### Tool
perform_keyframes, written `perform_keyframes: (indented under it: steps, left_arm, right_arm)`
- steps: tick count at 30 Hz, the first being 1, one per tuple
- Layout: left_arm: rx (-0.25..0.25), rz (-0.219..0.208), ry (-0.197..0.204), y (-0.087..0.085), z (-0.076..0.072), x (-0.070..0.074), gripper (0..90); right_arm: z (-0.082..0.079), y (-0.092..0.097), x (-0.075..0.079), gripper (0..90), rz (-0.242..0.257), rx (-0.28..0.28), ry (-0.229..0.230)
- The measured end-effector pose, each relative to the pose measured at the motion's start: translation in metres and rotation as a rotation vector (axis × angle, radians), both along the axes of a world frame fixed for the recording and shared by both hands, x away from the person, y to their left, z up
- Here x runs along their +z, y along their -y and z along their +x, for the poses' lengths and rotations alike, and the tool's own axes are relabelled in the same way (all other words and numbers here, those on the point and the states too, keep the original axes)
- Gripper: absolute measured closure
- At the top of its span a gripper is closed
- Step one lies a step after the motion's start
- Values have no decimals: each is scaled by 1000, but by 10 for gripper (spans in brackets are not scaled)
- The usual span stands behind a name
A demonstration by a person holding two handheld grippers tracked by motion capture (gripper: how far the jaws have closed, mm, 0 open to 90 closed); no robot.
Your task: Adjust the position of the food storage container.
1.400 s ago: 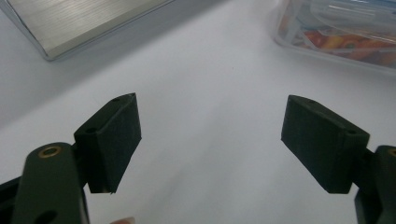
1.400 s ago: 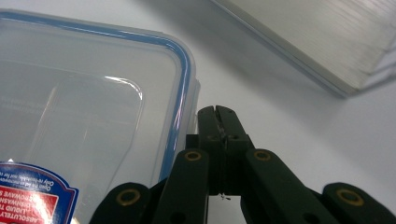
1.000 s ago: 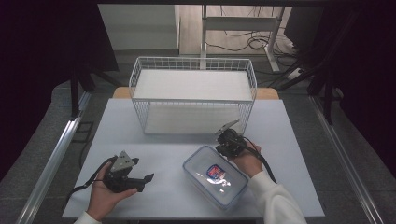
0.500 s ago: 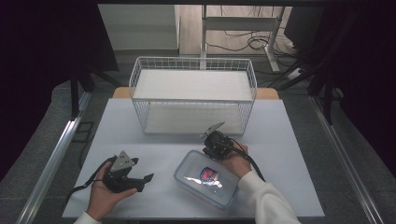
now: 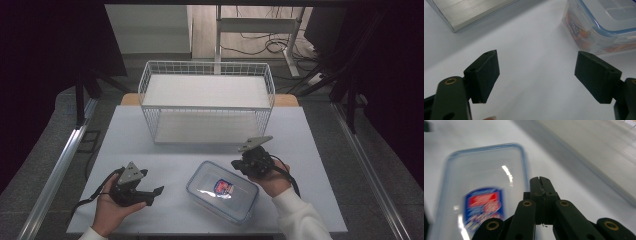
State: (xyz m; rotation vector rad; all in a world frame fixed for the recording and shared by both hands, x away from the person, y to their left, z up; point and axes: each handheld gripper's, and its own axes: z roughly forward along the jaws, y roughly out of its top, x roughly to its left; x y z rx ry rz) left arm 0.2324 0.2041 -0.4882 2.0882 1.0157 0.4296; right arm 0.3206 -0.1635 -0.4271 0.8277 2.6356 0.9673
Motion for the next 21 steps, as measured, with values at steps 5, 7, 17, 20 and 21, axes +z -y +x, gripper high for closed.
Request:
perform_keyframes:
  steps: [5, 7, 17, 20, 21]
  left_arm:
    - [6, -8, -3, 1, 1, -1, 196]
    - [4, -5, -4, 1, 1, -1, 196]
    - [6, 2, -12, 2, 2, -2, 196]
    - [6, 6, -15, 2, 2, -2, 196]
    - [5, 8, -16, 2, 2, -2, 196]
  right_arm:
    - [-35, 10, 7, 892, 24, 62, -23]
    - [-51, 11, 5, 892, 16, 97, -34]
    - [-102, 7, -10, 892, 18, 222, -104]
    - [-112, -3, -18, 892, -9, 268, -137]
    - [-115, -7, -22, 892, -30, 289, -147]
